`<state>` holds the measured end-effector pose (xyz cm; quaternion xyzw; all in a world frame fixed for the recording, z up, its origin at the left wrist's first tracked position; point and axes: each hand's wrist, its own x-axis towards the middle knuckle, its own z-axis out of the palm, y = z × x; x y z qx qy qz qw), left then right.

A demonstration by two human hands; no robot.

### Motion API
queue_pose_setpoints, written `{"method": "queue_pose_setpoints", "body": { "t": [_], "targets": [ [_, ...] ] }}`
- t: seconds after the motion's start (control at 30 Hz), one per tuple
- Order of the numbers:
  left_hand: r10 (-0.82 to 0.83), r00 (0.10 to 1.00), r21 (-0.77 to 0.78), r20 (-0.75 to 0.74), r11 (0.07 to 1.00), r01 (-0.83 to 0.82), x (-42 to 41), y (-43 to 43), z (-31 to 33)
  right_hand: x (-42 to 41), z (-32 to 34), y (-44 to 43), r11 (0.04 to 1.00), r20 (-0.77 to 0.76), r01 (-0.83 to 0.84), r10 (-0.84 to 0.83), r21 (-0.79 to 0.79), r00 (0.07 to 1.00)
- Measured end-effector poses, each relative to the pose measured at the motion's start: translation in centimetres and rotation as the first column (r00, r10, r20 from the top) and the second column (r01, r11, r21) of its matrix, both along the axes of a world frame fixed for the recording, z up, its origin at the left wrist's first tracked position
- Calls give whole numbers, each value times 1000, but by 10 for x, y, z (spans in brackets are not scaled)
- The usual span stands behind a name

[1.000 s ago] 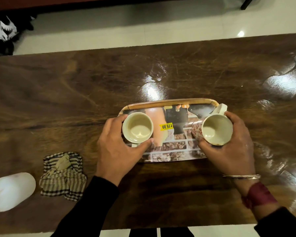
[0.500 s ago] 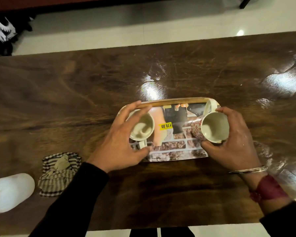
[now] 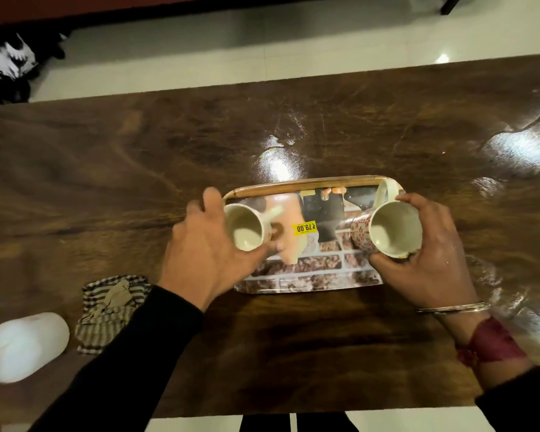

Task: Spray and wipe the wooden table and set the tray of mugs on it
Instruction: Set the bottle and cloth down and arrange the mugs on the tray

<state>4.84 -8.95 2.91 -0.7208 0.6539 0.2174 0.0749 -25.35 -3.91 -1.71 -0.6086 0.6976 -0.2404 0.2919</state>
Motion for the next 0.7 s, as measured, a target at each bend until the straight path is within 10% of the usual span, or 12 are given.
{"method": "queue_pose_setpoints", "body": {
  "t": [0.5, 0.7],
  "targets": [
    [122, 904, -131, -410, 973, -190, -11, 27, -24, 8, -6, 5, 997, 6, 49, -49, -60, 999],
    [-82, 862, -27, -499, 996, 80, 4, 5, -24, 7, -10, 6, 997, -2, 49, -49, -64, 999]
  ]
}}
